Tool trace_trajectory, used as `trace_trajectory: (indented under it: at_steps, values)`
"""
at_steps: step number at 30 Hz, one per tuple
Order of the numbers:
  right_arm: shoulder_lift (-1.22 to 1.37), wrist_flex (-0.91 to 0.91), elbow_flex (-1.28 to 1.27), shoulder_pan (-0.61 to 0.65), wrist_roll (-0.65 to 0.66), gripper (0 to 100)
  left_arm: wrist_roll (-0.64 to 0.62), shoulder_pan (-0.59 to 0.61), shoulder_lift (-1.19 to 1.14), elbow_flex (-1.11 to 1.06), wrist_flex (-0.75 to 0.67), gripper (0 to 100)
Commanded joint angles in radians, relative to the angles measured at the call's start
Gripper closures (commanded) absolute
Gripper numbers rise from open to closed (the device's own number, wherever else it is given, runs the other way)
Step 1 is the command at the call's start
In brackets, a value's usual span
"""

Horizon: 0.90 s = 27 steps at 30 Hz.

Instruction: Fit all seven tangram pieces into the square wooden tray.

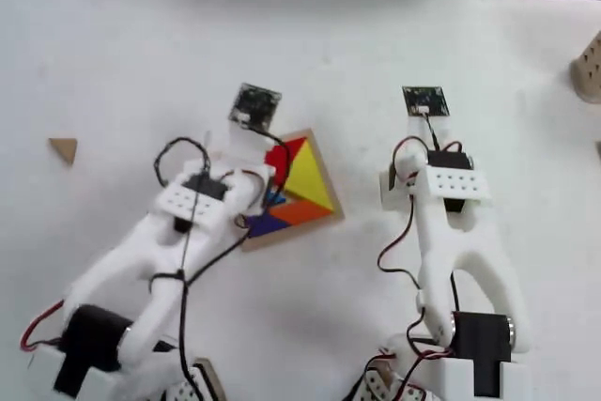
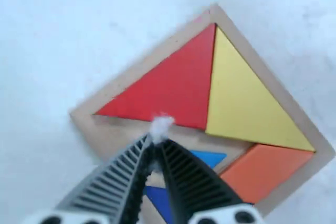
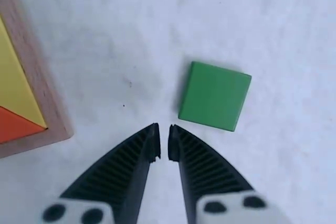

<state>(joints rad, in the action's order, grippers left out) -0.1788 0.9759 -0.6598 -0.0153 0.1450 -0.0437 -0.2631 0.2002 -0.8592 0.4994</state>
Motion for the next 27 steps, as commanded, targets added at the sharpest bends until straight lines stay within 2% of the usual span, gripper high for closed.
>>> trace_trajectory:
  at_steps: [1,4,6,11,21,24,27]
  values:
    - [-0.041,-0.018,0.003,0.008,0.015,96.1,-0.034,0.035,0.117,-0.041,0.008,87]
    - [-0.041,-0.018,0.003,0.008,0.015,96.1,-0.157,0.024,0.125,-0.087,0.009,73]
    - [-0.041,-0.018,0.003,0.008,0.015,96.1,-0.207,0.012,0.125,-0.115,0.023,69]
    - [-0.041,-0.019,0.003,0.010,0.015,96.1,-0.256,0.012,0.125,-0.106,0.143,73]
    - [-0.041,-0.067,-0.028,0.044,0.015,96.1,-0.261,0.012,0.124,-0.066,0.144,72]
    - [-0.041,-0.067,-0.028,0.044,0.015,96.1,-0.250,0.012,0.124,-0.044,0.152,72]
    - [-0.041,-0.067,-0.028,0.042,0.012,96.1,-0.140,0.013,0.124,-0.021,0.178,72]
